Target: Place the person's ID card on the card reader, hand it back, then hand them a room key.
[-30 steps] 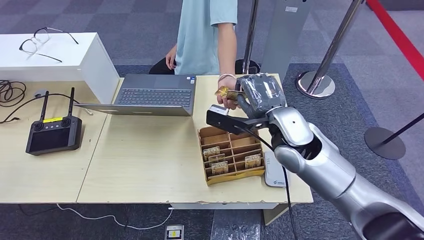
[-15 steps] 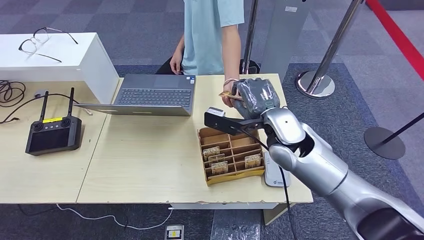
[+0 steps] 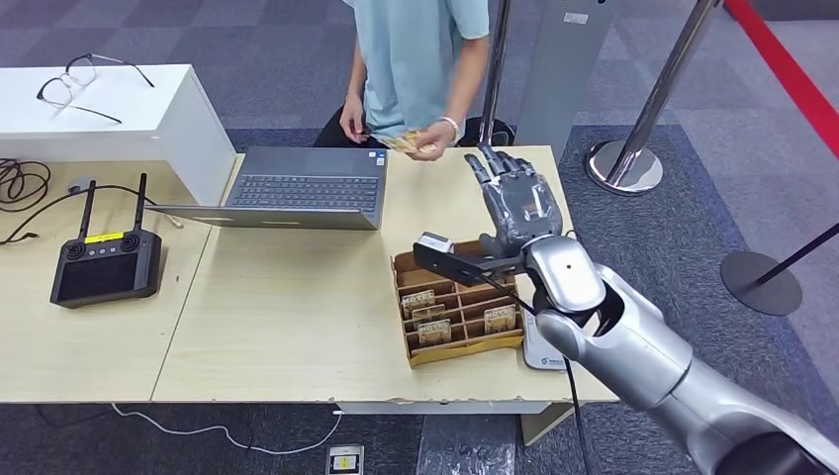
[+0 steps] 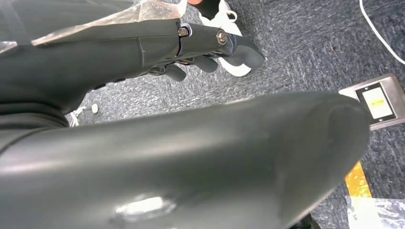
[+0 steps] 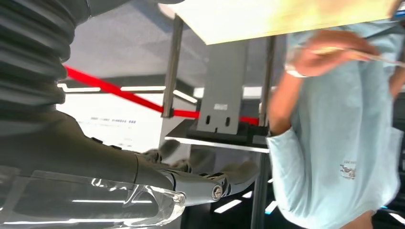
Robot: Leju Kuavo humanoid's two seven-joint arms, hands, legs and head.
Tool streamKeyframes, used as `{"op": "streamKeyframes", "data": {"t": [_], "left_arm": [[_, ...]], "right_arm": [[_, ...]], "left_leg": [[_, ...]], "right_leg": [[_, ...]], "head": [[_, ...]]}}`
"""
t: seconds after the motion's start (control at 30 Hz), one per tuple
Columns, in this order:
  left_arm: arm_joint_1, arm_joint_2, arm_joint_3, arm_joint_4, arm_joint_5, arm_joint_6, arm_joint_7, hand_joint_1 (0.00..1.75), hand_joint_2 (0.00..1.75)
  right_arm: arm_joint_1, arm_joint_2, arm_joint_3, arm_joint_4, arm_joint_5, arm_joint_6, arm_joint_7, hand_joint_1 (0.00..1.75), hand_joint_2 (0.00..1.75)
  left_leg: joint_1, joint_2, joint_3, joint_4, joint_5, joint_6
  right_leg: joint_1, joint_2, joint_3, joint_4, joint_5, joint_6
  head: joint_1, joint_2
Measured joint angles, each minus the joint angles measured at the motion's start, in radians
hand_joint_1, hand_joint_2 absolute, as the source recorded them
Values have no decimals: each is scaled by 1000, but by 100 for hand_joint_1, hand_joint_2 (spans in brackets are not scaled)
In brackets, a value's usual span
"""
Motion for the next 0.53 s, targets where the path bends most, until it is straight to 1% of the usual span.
{"op": "streamKeyframes", "data": {"t": [0.27,0.53], "left_arm": [[1,0,0,0,3,5,1,0,0],[3,-1,0,0,23,18,-1,0,0]], "right_arm": [[78,-52,-33,-81,61,0,19,0,175],[142,-117,-96,-182,118,-1,37,0,175]], "left_leg": [[0,0,0,0,0,0],[0,0,0,0,0,0]], "right_leg": [[0,0,0,0,0,0],[0,0,0,0,0,0]], "head": [[0,0],[0,0]]}}
